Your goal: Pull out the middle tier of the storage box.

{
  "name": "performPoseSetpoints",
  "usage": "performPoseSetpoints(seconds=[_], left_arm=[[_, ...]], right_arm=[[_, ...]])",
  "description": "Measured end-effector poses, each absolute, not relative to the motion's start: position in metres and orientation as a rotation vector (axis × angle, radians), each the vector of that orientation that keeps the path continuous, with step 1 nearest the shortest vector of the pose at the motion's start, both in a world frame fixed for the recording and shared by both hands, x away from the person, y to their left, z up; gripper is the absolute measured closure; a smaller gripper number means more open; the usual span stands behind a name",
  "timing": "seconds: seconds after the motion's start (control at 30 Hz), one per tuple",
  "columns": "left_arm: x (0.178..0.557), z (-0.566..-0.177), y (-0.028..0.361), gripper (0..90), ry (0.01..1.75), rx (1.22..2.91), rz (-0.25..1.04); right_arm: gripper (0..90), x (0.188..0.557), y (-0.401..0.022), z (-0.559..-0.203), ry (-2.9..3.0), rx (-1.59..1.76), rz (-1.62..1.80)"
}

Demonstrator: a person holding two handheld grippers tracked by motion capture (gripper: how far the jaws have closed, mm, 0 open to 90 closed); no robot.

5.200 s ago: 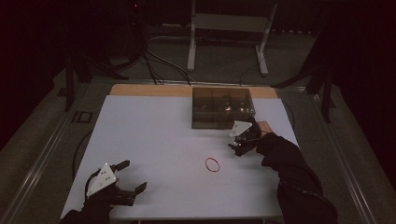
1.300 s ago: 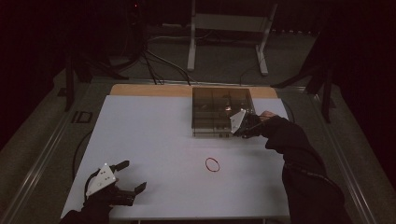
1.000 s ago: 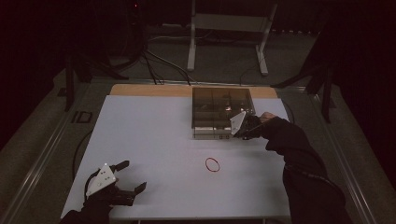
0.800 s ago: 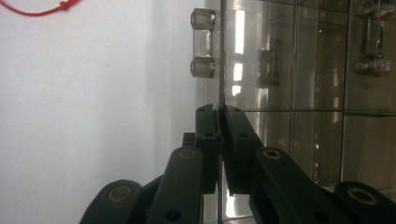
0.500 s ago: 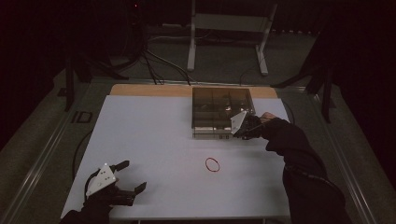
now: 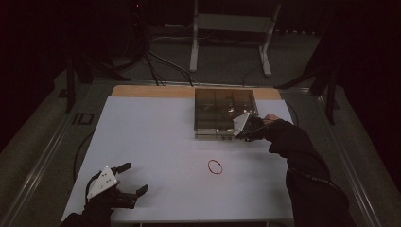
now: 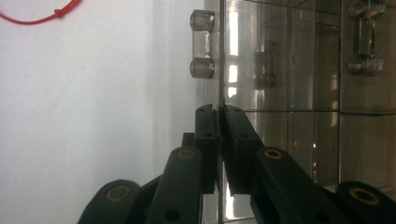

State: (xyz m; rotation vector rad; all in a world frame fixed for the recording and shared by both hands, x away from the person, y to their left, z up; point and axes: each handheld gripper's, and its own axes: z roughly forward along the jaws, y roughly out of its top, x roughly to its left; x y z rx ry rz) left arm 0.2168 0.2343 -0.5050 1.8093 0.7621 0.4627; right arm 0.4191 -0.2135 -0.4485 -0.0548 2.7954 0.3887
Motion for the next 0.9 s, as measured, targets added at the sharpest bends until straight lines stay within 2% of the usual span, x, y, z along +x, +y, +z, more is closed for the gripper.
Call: performPoseSetpoints(seconds=[0.17,0.37,0.57,0.67,0.7,0.73,0.77,0.8,0.83,0.87,0.9], left_arm=[[0.217,-0.505,0.234,2.2,0.764,1.808,0.461],[0.217,-0.505,0.234,2.2,0.763,1.808,0.462],[0.217,-0.505,0.234,2.2,0.763,1.808,0.461],[0.217,-0.505,0.234,2.2,0.765,1.808,0.461],[0.217,-0.505,0.234,2.2,0.765,1.808,0.461],[0.217,-0.505,0.234,2.2,0.766,1.807,0.459],[0.217,-0.505,0.234,2.2,0.766,1.807,0.459],[0.217,-0.505,0.234,2.2,0.765,1.808,0.46],[0.217,-0.505,0.234,2.2,0.765,1.808,0.46],[0.217,-0.505,0.234,2.2,0.765,1.807,0.46],[0.217,-0.505,0.234,2.2,0.765,1.807,0.46]], right_arm=[[80.8,0.419,-0.215,-0.444,2.799,-0.051,0.436],[80.0,0.419,-0.217,-0.434,2.783,-0.008,0.499],[76.2,0.422,-0.222,-0.425,2.726,0.137,0.63],[68.3,0.425,-0.226,-0.419,2.658,0.325,0.765],[68.3,0.425,-0.226,-0.419,2.658,0.325,0.765],[60.2,0.426,-0.228,-0.416,2.633,0.402,0.839],[60.2,0.426,-0.228,-0.416,2.633,0.402,0.839],[51.4,0.426,-0.229,-0.414,2.618,0.457,0.904],[51.4,0.426,-0.229,-0.414,2.618,0.457,0.904],[40.8,0.426,-0.229,-0.412,2.596,0.519,0.937],[40.8,0.426,-0.229,-0.412,2.596,0.519,0.937]])
